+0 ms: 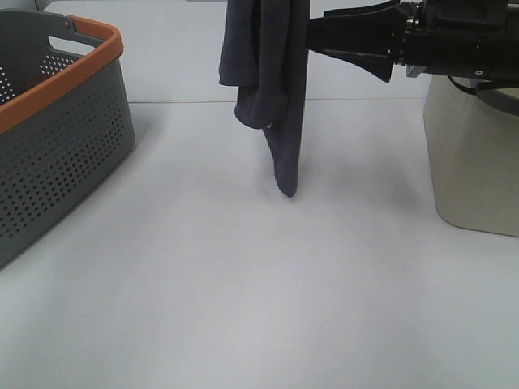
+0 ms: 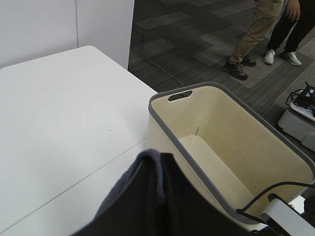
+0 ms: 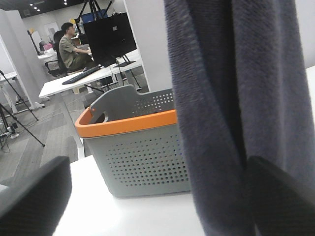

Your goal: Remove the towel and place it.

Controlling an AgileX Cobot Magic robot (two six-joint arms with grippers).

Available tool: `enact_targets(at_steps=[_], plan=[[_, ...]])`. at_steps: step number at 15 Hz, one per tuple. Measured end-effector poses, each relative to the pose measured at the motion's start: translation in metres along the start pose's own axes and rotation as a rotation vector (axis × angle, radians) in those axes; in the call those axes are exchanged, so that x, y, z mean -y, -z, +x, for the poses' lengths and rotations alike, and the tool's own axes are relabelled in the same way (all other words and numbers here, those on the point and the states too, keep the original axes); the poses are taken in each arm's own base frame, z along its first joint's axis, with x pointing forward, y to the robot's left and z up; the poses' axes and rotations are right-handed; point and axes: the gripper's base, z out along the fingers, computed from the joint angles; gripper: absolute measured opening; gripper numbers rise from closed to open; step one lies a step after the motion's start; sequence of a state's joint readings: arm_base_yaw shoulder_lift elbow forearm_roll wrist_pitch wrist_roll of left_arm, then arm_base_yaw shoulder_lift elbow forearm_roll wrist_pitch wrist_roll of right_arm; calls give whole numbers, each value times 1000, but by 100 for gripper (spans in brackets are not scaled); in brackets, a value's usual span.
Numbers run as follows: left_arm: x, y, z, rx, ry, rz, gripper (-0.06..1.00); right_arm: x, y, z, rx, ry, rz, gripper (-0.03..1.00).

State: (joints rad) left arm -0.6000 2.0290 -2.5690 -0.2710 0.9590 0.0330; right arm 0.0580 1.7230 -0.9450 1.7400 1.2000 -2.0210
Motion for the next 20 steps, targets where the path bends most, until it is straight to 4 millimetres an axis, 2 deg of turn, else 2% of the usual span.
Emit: enact_targets(at_steps=[3, 8, 11, 12, 15, 20], plan=[[0, 0, 0, 0, -7, 0, 0, 6, -3, -19, 32, 43, -8, 89], [0, 0, 0, 0, -14, 0, 0, 6, -3, -20, 33, 35, -9, 88], [0, 0, 0, 0, -18, -1, 0, -12, 4, -40, 49, 90, -19, 87], [0, 0, 0, 0, -16, 2, 0, -15, 2, -42, 58, 93, -28, 87], [0, 0, 0, 0, -16, 3, 0, -26, -22, -38, 10, 151, -20, 87], [0, 0, 3, -36, -16, 5, 0, -16, -26, -52, -3, 208, 83, 87]])
